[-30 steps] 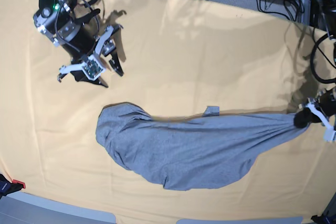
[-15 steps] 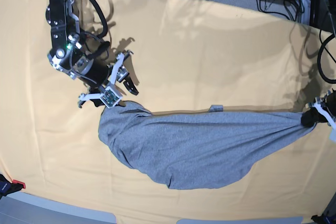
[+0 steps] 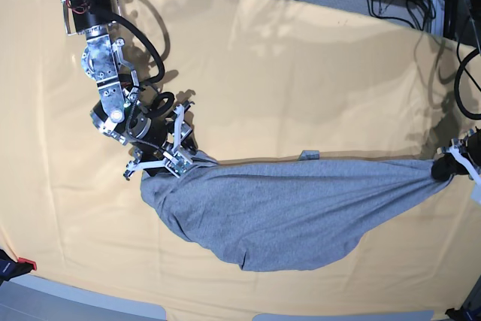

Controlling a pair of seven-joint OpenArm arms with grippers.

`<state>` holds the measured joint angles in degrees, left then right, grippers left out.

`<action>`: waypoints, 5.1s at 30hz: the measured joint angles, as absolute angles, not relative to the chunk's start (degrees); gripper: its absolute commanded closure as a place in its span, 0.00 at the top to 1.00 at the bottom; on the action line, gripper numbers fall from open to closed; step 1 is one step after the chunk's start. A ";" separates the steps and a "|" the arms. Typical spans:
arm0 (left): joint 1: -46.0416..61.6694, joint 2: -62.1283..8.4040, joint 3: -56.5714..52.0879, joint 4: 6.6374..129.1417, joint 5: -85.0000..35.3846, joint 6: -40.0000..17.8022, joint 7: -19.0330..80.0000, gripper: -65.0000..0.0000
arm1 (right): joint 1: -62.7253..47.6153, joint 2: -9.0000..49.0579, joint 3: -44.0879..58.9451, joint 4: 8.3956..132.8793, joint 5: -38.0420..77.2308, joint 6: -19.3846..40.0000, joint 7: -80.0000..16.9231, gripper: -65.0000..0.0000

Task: Layout the t-shirt on the table in an organized manner, then fold the t-shirt properly

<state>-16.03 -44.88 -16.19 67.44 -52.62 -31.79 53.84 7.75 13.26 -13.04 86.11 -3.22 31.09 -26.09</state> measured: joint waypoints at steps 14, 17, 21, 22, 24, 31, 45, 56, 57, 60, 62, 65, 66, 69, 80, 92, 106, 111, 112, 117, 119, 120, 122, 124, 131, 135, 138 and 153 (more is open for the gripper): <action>-16.05 -43.99 -16.19 67.44 -58.15 -34.20 56.03 0.00 | 7.99 21.02 -13.04 100.79 1.93 28.08 -40.84 0.00; -16.03 -43.99 -16.19 67.44 -67.02 -39.46 59.96 0.00 | 7.07 24.43 -13.06 105.49 3.33 27.64 -43.77 0.00; -16.05 -44.01 -16.19 67.48 -77.76 -39.55 65.01 0.00 | 3.09 29.10 -13.06 111.42 3.27 27.42 -44.97 0.00; -16.05 -44.01 -16.19 67.48 -79.35 -39.53 66.11 0.00 | 1.96 30.06 -13.06 112.90 3.29 27.14 -45.56 0.00; -16.03 -43.99 -16.19 67.48 -81.54 -39.57 68.05 0.00 | -0.38 31.92 -13.06 116.18 3.38 26.76 -46.44 0.00; -16.01 -44.18 -16.19 67.51 -83.46 -39.66 73.78 0.00 | -10.61 35.70 -9.89 126.32 3.49 26.92 -47.68 0.00; -13.43 -51.66 -16.05 82.61 -83.77 -39.70 75.94 0.00 | -28.29 36.97 9.21 134.02 14.35 31.57 -49.36 0.00; 2.92 -60.42 -15.79 103.81 -84.03 -39.70 79.72 0.00 | -39.29 36.97 13.85 134.10 16.93 33.67 -51.66 0.00; 4.05 -60.75 -15.77 105.27 -84.12 -39.72 80.44 0.00 | -40.36 36.97 13.89 134.10 16.97 33.78 -52.18 0.00; 7.46 -61.30 -15.79 107.74 -84.23 -39.72 80.29 0.00 | -42.98 36.97 13.89 134.10 17.06 33.82 -56.73 0.00; 10.07 -61.47 -15.77 108.25 -84.20 -39.72 80.34 0.00 | -44.16 37.01 13.91 134.10 16.99 33.67 -59.79 0.00; 13.74 -61.45 -15.77 108.31 -84.16 -39.72 80.44 0.00 | -46.96 37.10 13.98 134.10 16.99 33.71 -61.10 0.00; 14.79 -61.45 -15.77 108.29 -84.09 -39.72 80.36 0.00 | -47.90 37.04 13.98 134.10 17.12 33.71 -61.12 0.00; 17.26 -61.47 -15.77 108.29 -84.07 -39.72 80.31 0.00 | -49.76 37.01 13.98 134.10 17.08 33.91 -61.73 0.00; 20.64 -61.45 -15.77 108.29 -84.09 -39.66 80.23 0.55 | -51.55 37.10 13.98 134.10 16.97 33.71 -62.11 0.19; 5.15 -60.25 -15.88 106.83 -77.17 -36.60 74.17 0.69 | -51.07 37.15 13.98 134.10 11.99 26.57 -58.96 0.60; -17.82 -40.14 -16.01 66.67 -70.00 -35.14 64.49 0.69 | -51.11 37.19 13.98 134.10 11.99 21.98 -50.39 0.60; -23.73 -33.82 -13.10 57.25 -69.65 -38.65 62.85 0.69 | -51.09 37.12 13.98 134.10 11.90 21.10 -49.23 0.60; -24.69 -32.49 -12.32 55.75 -67.31 -39.00 61.17 0.69 | -51.09 37.15 13.98 134.10 11.90 21.15 -49.23 0.60; -28.49 -27.49 -8.08 49.82 -57.78 -38.61 55.99 0.69 | -51.09 37.12 13.98 134.10 11.79 21.12 -49.23 0.60; -29.43 -25.28 -6.26 47.79 -56.45 -38.63 55.31 0.69 | -51.05 37.12 13.98 134.10 11.81 20.82 -49.15 0.60; -29.56 -24.05 -5.41 47.16 -55.72 -38.89 54.02 0.69 | -50.83 37.10 13.98 134.10 11.97 20.73 -49.06 0.60; -29.74 -22.04 -4.08 46.98 -54.70 -39.31 52.27 0.66 | -49.84 37.10 13.98 134.10 12.10 20.62 -49.01 0.60; -30.22 -20.73 -3.27 46.98 -53.08 -39.31 52.42 0.48 | -49.30 37.12 13.98 134.10 11.99 20.53 -49.04 0.60; -32.97 -20.88 -4.21 46.65 -46.17 -38.41 54.02 0.00 | -49.34 37.10 13.98 134.10 12.01 20.36 -48.42 0.60; -37.89 -23.20 -4.58 46.65 -46.06 -37.71 54.28 0.00 | -49.34 37.10 13.98 134.10 12.03 20.32 -48.18 0.60; -41.43 -25.28 -4.58 46.68 -46.09 -37.74 54.30 0.00 | -49.32 37.12 13.98 134.10 12.03 19.59 -48.18 0.60; -39.83 -27.44 -4.67 46.72 -54.57 -34.72 74.13 0.00 | -41.80 36.91 13.82 134.08 20.86 20.84 -42.89 0.60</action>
<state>-39.83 -27.44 -4.67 46.72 -54.57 -34.72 74.13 -41.80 36.91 13.82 134.08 20.86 20.84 -42.89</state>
